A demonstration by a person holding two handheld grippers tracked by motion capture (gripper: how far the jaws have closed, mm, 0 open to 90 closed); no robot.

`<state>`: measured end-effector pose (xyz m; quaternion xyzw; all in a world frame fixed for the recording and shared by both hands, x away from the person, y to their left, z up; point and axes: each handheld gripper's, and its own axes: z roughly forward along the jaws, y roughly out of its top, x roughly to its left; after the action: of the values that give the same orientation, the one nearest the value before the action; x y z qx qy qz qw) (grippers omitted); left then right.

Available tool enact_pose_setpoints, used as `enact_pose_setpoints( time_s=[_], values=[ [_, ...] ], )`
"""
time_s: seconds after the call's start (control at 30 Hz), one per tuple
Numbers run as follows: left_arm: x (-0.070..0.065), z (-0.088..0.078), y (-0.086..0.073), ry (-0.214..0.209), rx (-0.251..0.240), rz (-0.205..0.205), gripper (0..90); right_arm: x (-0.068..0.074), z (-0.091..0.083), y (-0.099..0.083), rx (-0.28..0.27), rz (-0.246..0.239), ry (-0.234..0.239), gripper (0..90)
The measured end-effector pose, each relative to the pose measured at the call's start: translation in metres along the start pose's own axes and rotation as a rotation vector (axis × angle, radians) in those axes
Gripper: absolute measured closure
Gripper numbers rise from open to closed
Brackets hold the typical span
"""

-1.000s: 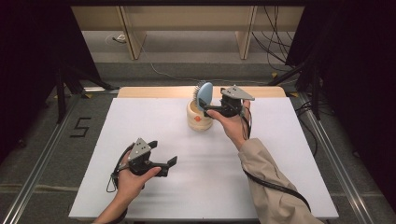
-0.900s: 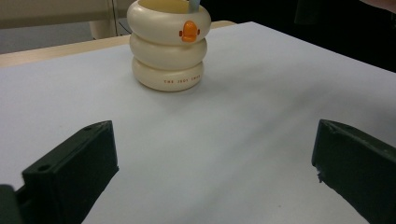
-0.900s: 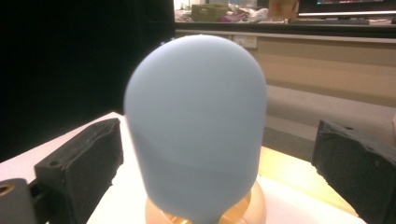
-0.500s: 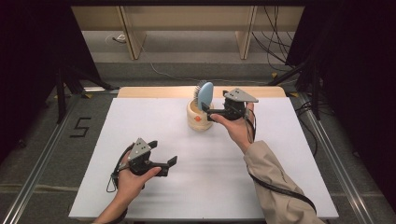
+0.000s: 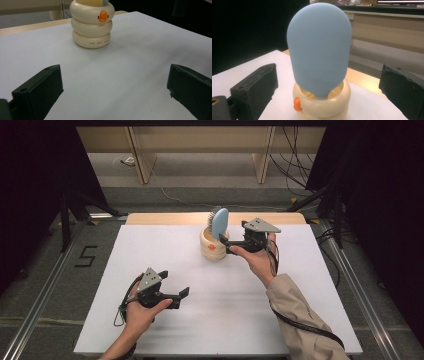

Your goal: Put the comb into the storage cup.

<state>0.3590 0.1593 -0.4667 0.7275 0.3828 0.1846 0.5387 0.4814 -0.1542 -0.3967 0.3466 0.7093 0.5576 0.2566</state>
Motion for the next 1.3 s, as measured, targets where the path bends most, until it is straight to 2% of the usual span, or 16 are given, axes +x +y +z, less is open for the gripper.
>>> enact_pose_setpoints(
  time_s=[1.3],
  values=[
    [0.001, -0.001, 0.0, 0.01, -0.005, -0.005, 0.0, -0.01, -0.04, -0.028, 0.072, -0.026, 0.017, 3.1]
  ],
)
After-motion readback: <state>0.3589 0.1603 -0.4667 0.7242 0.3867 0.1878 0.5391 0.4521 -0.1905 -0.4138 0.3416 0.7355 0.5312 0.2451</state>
